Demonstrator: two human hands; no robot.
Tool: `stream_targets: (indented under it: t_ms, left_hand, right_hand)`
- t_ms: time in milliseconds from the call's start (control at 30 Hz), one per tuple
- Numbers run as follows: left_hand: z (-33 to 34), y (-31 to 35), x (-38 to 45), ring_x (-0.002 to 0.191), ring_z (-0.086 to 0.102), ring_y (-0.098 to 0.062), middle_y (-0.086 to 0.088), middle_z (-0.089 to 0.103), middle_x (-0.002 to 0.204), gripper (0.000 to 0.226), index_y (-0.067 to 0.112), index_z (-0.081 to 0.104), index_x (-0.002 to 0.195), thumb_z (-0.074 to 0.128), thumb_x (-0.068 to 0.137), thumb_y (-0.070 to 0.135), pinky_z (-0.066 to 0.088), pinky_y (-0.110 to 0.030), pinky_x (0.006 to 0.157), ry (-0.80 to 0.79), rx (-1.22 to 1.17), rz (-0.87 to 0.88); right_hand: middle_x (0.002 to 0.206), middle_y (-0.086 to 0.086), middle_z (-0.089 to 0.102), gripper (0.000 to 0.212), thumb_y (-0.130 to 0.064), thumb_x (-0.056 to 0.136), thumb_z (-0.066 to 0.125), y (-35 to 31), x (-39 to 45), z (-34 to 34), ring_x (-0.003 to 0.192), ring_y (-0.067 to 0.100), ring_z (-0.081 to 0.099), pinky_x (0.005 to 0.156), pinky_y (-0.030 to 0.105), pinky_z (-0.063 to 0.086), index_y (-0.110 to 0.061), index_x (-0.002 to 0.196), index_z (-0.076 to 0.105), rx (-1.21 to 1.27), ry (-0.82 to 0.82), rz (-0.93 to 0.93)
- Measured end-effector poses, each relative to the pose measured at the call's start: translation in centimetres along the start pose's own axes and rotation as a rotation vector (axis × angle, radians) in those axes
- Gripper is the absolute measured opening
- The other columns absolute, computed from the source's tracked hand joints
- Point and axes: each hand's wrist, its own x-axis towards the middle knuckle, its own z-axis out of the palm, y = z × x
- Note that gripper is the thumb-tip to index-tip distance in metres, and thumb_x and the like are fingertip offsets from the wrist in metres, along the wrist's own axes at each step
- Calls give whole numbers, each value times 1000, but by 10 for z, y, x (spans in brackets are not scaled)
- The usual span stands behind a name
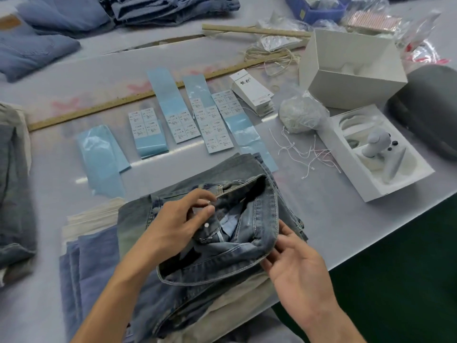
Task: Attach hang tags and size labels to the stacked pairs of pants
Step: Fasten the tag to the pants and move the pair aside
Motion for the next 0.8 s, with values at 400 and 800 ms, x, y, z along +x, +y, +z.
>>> stream_targets:
  t_ms: [400,800]
  left_hand:
    - [15,37,7,104,63,-17,15,62,121,51,47,39,125,49,81,23,53,-42,82,-4,452,-99]
    - [16,28,33,88,70,-13,-8,78,96,9,9,74,103,69,95,7,53,-25,81,-64,-481,-135]
  right_hand:
    - [109,18,75,18,-15,95,67,4,26,20,104,37,72,100,59,52,-13,112,72,-628,68,50]
    - [108,-2,77,18,-35,104,54,-7,35,15,102,17,74,92,48,58,-40,105,71,-902,29,-191]
